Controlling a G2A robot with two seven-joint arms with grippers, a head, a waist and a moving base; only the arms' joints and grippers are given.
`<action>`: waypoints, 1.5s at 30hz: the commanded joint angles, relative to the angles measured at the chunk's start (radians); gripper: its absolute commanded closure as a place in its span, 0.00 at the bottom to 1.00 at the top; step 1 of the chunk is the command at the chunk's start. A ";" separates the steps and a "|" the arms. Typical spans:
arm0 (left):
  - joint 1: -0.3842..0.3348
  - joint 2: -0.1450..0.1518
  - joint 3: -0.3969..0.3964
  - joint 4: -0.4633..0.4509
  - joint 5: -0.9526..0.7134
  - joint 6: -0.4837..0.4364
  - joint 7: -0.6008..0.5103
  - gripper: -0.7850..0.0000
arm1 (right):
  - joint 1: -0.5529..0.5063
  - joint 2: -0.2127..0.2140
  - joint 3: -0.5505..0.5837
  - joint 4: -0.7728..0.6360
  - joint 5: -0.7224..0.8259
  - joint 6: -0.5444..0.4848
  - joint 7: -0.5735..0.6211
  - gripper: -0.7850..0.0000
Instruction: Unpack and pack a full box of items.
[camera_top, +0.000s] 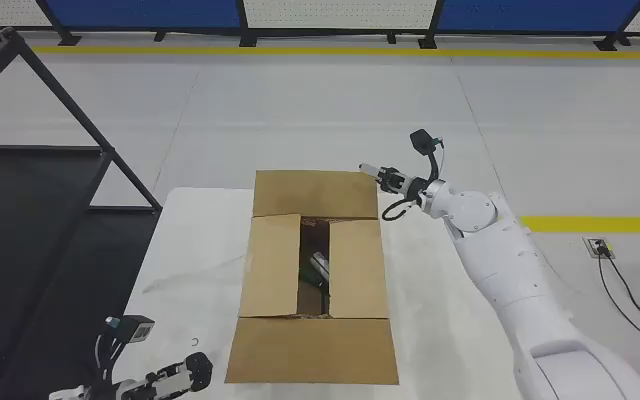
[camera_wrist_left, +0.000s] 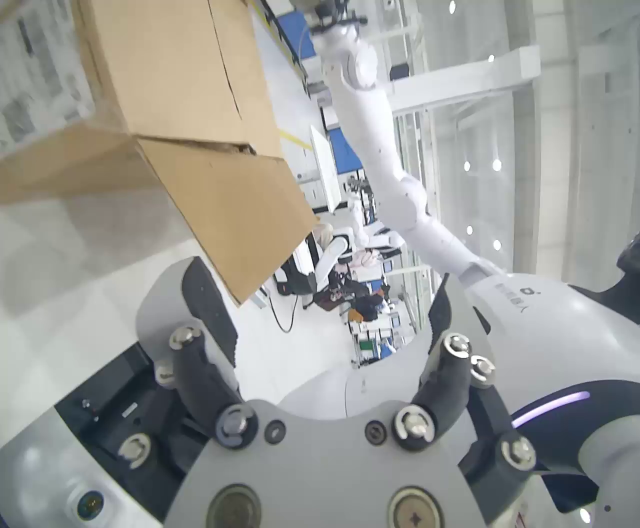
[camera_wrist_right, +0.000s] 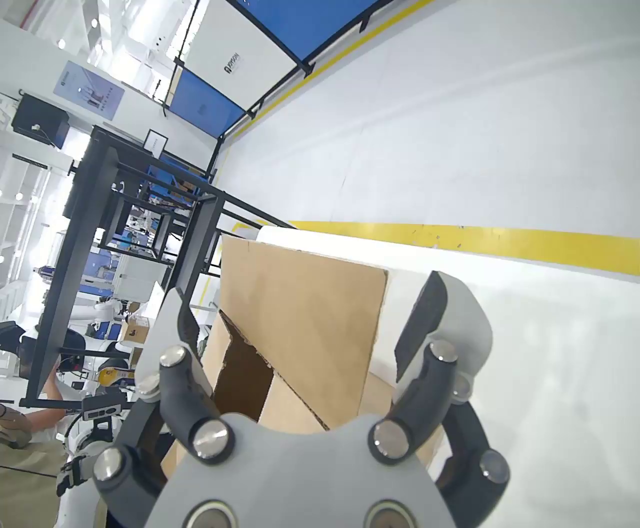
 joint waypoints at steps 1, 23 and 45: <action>-0.026 0.004 0.047 -0.003 0.066 0.015 0.006 0.00 | 0.025 -0.011 -0.014 0.050 0.006 -0.011 0.006 0.00; -0.157 0.017 0.202 0.033 -0.056 0.116 0.245 0.00 | 0.062 0.006 0.117 0.159 0.460 -0.245 0.479 0.00; -0.304 -0.006 0.420 0.000 0.169 0.210 0.817 0.00 | -0.078 0.105 -0.025 -0.205 0.613 -0.022 0.701 0.00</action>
